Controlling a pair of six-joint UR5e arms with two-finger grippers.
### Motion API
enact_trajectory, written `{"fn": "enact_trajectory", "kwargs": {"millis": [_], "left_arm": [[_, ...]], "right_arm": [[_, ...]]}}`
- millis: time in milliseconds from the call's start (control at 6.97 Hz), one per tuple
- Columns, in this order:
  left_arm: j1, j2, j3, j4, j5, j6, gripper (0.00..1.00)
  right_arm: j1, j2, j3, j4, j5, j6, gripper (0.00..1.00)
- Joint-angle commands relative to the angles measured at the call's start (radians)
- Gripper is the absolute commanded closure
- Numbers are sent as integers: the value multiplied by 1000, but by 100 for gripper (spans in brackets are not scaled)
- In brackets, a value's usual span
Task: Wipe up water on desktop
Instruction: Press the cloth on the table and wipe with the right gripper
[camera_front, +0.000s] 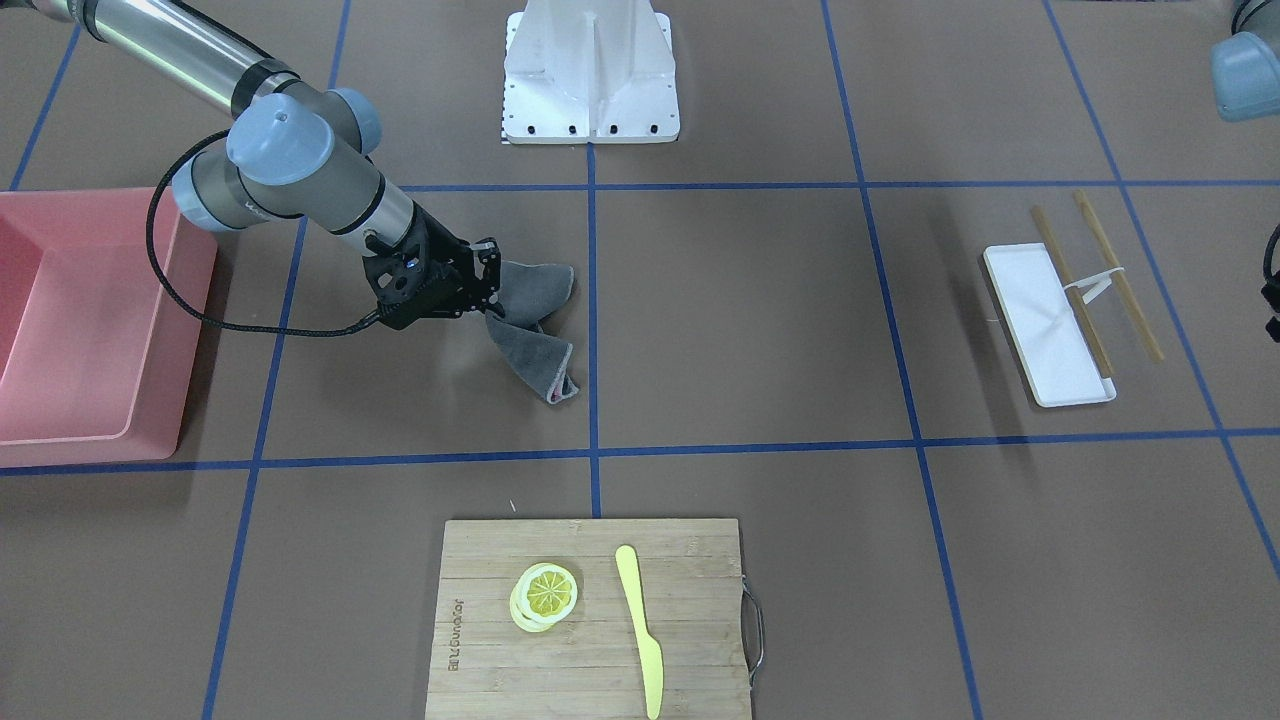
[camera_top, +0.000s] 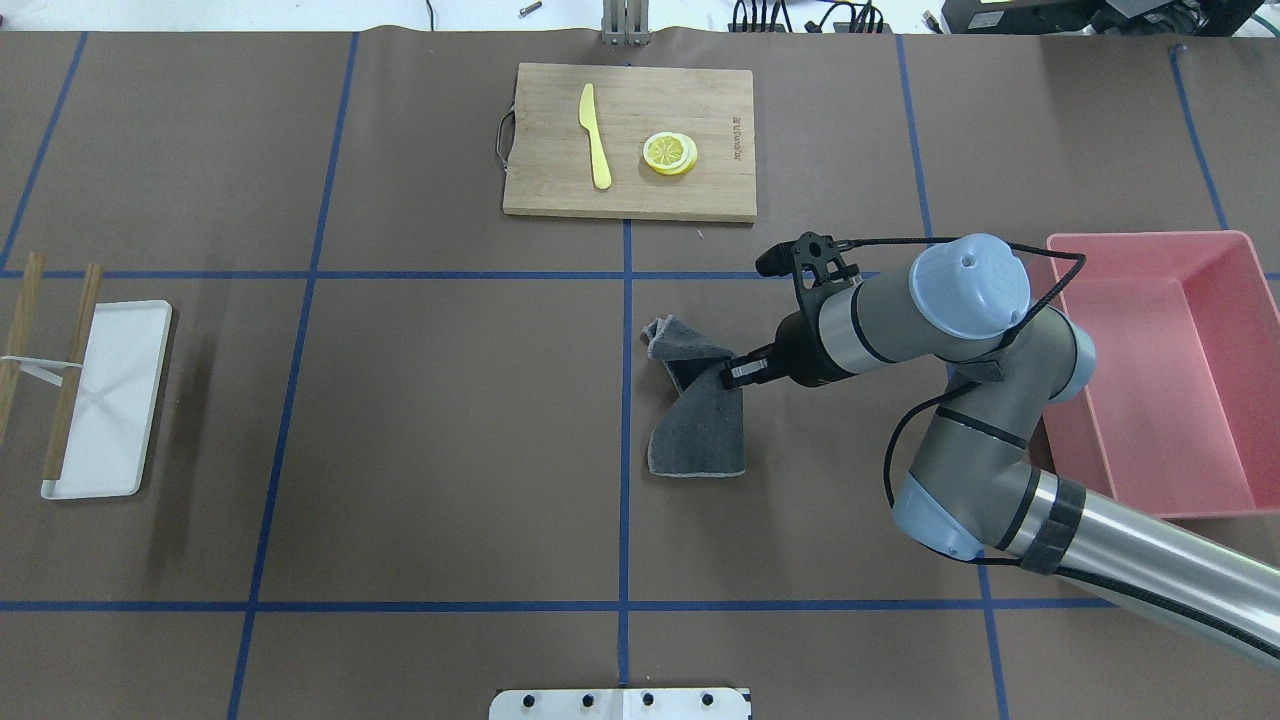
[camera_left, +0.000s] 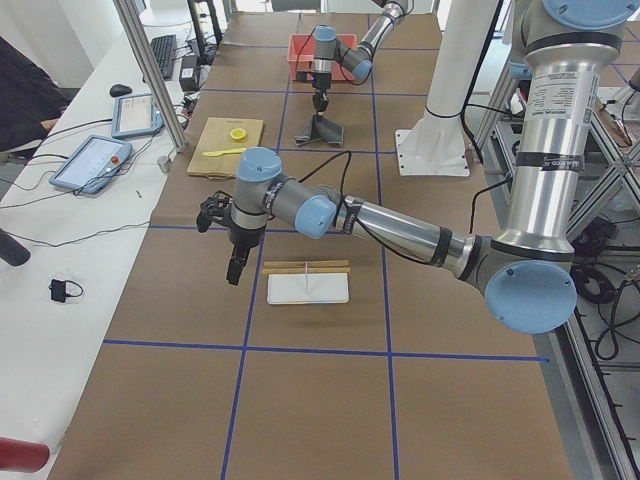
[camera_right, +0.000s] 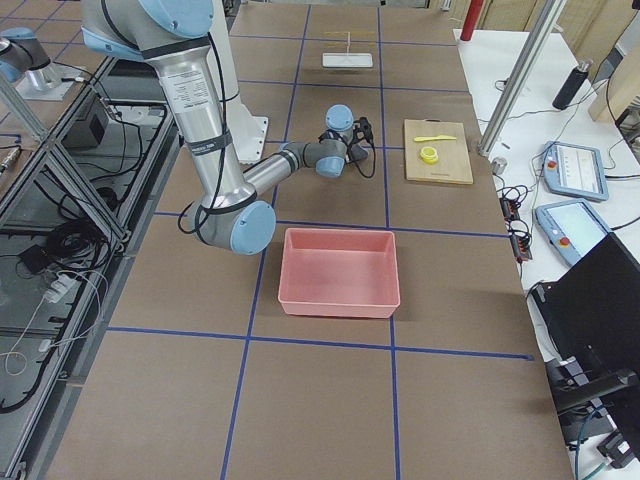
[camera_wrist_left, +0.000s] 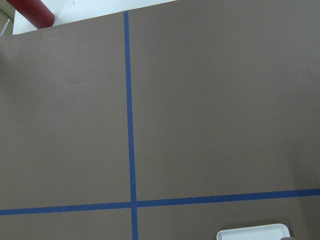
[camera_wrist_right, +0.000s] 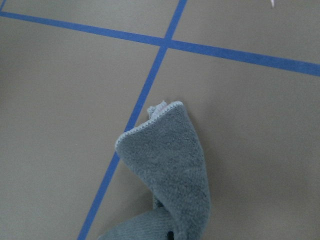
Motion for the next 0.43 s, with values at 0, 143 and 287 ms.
{"fn": "enact_trajectory", "kwargs": {"millis": [0, 143, 287], "left_arm": [[0, 0, 3, 0, 1, 0, 1], [0, 0, 5, 0, 1, 1, 1], [1, 0, 5, 1, 1, 1, 1]], "right_arm": [[41, -25, 5, -72, 1, -4, 100], [64, -23, 5, -124, 5, -27, 100], [77, -26, 3, -134, 9, -50, 100]]}}
